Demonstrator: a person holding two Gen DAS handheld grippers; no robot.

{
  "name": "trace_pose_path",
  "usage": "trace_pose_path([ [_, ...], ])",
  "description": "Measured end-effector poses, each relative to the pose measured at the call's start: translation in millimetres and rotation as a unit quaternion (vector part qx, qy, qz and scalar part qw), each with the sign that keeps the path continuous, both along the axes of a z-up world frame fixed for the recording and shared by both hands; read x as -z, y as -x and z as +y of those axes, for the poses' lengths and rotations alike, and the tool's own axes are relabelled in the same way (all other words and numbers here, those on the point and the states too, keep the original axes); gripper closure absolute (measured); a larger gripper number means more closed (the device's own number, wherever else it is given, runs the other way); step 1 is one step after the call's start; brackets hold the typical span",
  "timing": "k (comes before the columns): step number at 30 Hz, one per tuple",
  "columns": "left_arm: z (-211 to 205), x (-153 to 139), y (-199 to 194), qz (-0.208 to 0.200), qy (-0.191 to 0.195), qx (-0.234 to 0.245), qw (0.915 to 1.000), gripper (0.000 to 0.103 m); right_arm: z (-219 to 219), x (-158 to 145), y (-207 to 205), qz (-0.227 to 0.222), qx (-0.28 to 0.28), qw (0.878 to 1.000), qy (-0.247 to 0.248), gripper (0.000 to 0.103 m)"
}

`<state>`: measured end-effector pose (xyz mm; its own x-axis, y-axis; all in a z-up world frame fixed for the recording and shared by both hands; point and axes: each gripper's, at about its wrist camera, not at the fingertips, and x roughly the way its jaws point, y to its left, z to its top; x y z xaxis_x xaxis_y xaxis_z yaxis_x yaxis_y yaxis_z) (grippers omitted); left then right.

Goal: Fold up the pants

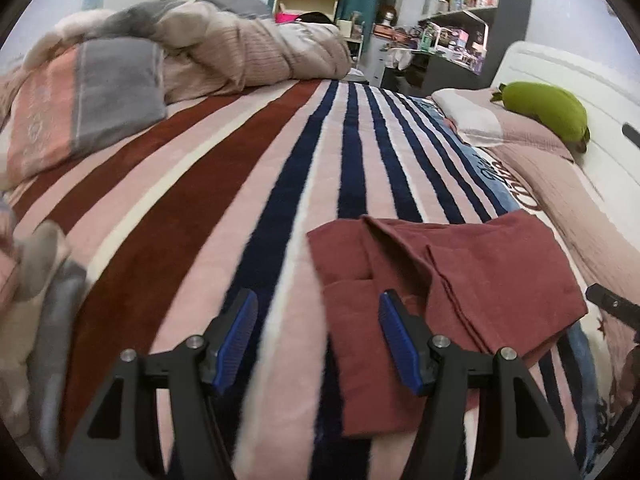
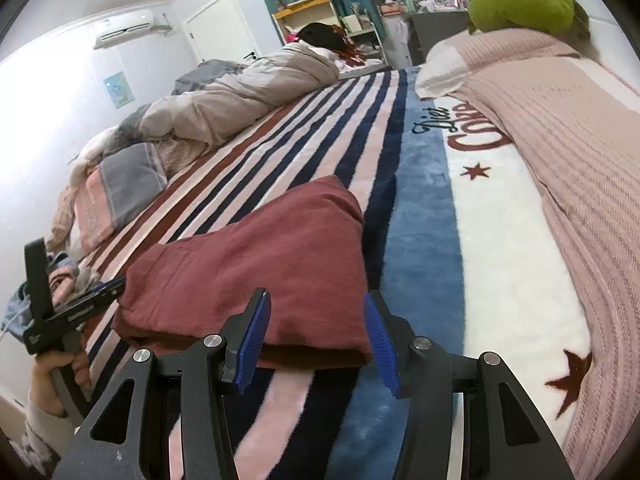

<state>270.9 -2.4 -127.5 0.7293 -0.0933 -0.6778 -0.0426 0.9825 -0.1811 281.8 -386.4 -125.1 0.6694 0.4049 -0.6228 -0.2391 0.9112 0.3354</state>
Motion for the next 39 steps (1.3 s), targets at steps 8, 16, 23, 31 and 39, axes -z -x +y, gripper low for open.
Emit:
trace_pose_path([
  [8, -2.7, 1.7, -8.7, 0.011, 0.139, 0.087, 0.9864, 0.028, 1.1, 12.2, -26.8, 0.027, -0.008, 0.999, -0.024, 0.042],
  [16, 4.9, 0.3, -2.5, 0.009, 0.227, 0.108, 0.9679, 0.028, 11.0, 32.9, -49.3, 0.057, -0.025, 0.997, -0.037, 0.041],
  [23, -12.6, -9.7, -5.7, 0.01, 0.166, 0.114, 0.9795, 0.019, 16.0, 36.2, -57.6, 0.06, -0.034, 0.997, -0.045, 0.041],
  [31, -9.7, 30.1, -28.7, 0.047, 0.192, 0.086, 0.9764, 0.039, 26.9, 33.1, -55.0, 0.047, -0.056, 0.997, -0.023, 0.069],
  [39, -11.6, 9.9, -8.0, 0.03, 0.177, 0.109, 0.9776, 0.088, 38.4, 3.7, -21.6, 0.001, -0.054, 0.999, 0.002, 0.093],
])
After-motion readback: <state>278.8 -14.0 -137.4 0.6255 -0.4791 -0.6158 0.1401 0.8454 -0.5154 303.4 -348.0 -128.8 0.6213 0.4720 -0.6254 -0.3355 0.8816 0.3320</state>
